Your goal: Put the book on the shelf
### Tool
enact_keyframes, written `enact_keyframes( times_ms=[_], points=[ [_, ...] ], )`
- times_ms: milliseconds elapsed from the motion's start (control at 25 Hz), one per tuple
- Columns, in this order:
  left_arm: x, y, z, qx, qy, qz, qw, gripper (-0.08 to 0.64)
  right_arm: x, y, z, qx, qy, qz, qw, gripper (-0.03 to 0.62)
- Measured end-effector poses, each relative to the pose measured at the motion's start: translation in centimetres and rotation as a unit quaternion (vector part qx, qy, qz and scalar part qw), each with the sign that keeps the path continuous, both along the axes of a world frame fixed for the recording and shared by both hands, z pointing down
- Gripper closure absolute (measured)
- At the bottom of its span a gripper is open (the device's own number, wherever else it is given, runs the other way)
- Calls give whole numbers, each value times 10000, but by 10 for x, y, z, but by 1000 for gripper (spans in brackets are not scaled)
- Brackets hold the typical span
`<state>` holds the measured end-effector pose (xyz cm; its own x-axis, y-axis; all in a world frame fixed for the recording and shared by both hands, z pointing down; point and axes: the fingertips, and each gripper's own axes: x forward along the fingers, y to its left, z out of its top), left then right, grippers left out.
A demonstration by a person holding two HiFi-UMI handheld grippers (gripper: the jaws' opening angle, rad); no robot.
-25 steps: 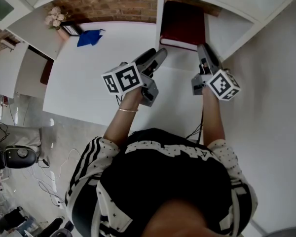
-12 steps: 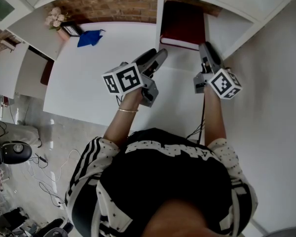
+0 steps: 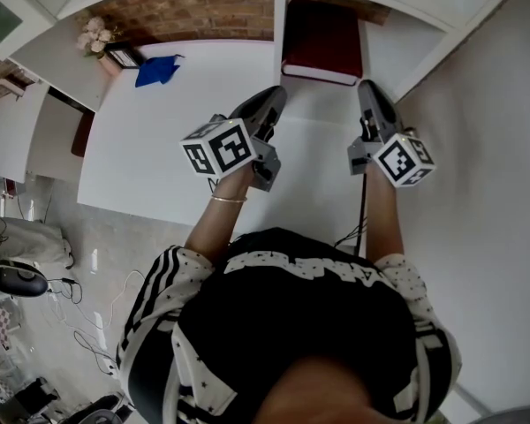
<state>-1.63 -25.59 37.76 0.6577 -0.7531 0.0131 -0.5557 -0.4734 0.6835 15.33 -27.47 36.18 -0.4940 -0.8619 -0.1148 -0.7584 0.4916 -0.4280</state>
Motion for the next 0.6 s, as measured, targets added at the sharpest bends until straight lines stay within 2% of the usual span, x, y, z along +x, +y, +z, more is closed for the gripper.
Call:
enact_keyframes(
  times_ms=[160, 600],
  points=[
    [0, 3, -6, 197, -101, 25, 9998, 523, -5, 10, -3, 26, 149, -131, 9998, 551],
    [0, 14, -15, 489, -666, 116, 9965, 523, -15, 33, -15, 24, 378, -206, 9991, 557]
  ],
)
